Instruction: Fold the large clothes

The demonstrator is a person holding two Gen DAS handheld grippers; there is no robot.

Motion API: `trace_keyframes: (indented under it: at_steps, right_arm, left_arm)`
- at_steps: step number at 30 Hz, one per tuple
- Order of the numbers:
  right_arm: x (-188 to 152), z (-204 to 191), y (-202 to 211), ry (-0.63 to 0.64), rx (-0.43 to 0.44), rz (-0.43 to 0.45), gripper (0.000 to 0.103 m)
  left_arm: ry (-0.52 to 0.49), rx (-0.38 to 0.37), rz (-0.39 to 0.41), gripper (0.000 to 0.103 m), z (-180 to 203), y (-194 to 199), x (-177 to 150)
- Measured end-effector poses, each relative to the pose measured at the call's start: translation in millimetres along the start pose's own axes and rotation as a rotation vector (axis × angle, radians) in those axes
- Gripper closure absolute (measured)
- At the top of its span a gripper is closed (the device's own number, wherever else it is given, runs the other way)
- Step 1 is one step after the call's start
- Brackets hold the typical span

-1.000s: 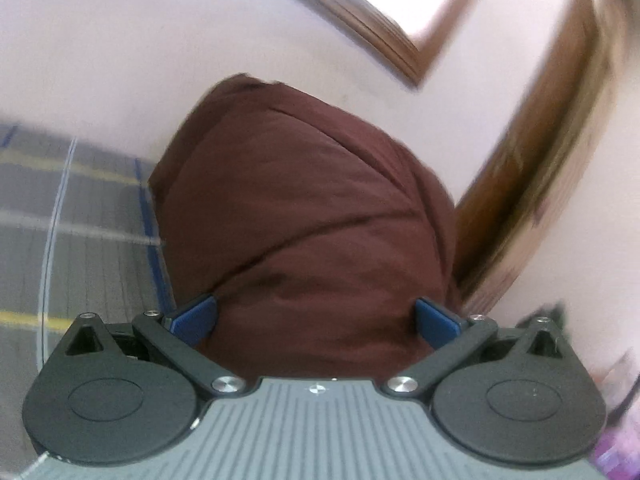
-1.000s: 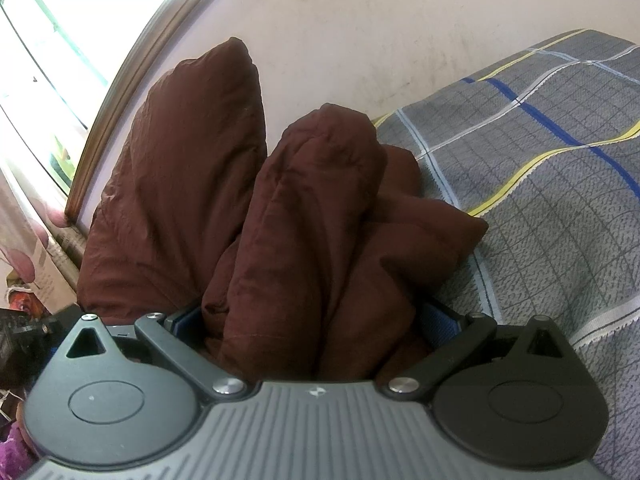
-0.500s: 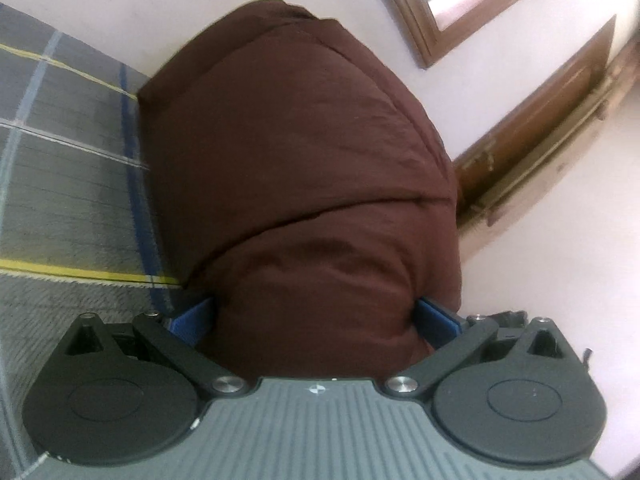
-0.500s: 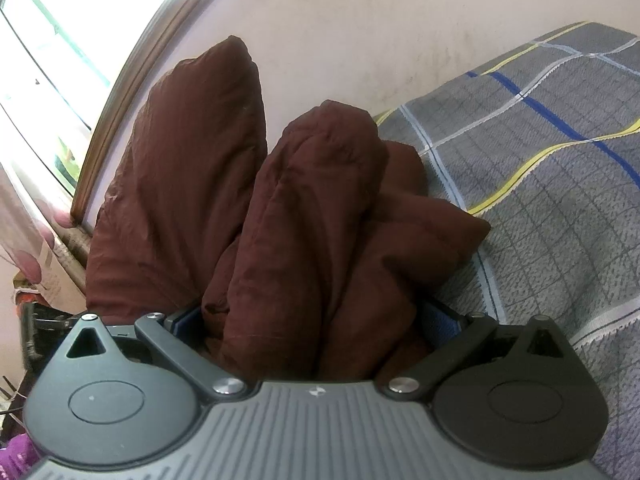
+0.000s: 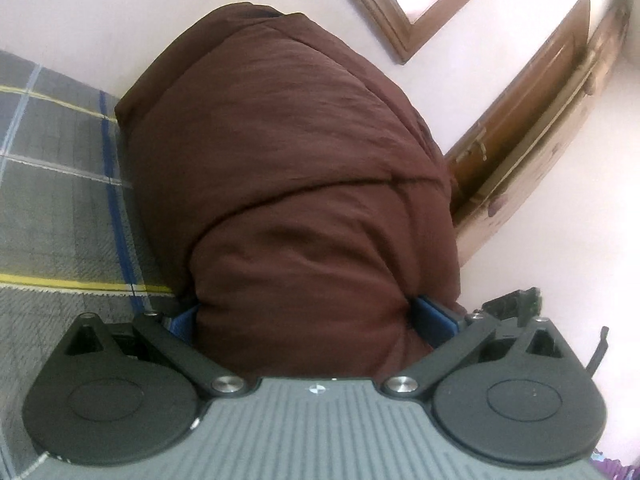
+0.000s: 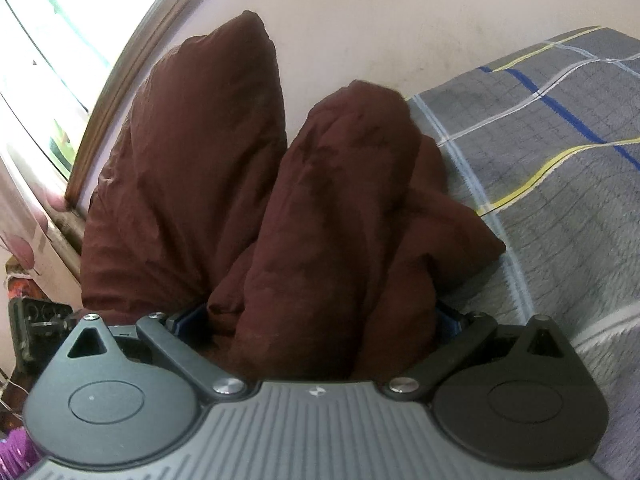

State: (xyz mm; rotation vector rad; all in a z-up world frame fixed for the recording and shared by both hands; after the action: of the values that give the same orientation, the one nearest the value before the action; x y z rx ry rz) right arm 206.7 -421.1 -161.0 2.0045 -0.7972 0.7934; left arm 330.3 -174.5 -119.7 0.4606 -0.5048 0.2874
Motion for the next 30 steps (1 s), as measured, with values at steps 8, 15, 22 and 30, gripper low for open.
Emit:
trace_keyframes:
  at_steps: [8, 15, 22, 30]
  right_arm:
    - [-6, -52, -7, -0.034, 0.123, 0.028, 0.000]
    - [-13, -62, -22, -0.016, 0.088, -0.005, 0.000]
    - [-17, -50, -24, -0.038, 0.123, -0.049, 0.000]
    - [-21, -80, -24, 0.027, 0.096, 0.003, 0.003]
  left_arm:
    - [0.037, 0.070, 0.043, 0.000, -2, 51, 5]
    - [0.040, 0.075, -0.002, 0.000, -22, 61, 5]
    - [0.070, -0.012, -0.040, 0.000, -40, 49, 8]
    - [-0.156, 0.093, 0.083, 0.001, 2, 60, -13]
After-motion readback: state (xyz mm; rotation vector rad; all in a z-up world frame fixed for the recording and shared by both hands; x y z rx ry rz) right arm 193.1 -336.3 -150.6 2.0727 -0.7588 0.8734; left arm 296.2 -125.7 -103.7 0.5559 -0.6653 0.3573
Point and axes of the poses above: each gripper's, at about its wrist camera, not at the fingertips, and y roughly against the way its jaws point, z to its right, x to its top, the point moved 8 cm from there along -y, roughly the way its jaws point, and after that the axes turned 14 degrees about y, right-handed, at the moved point
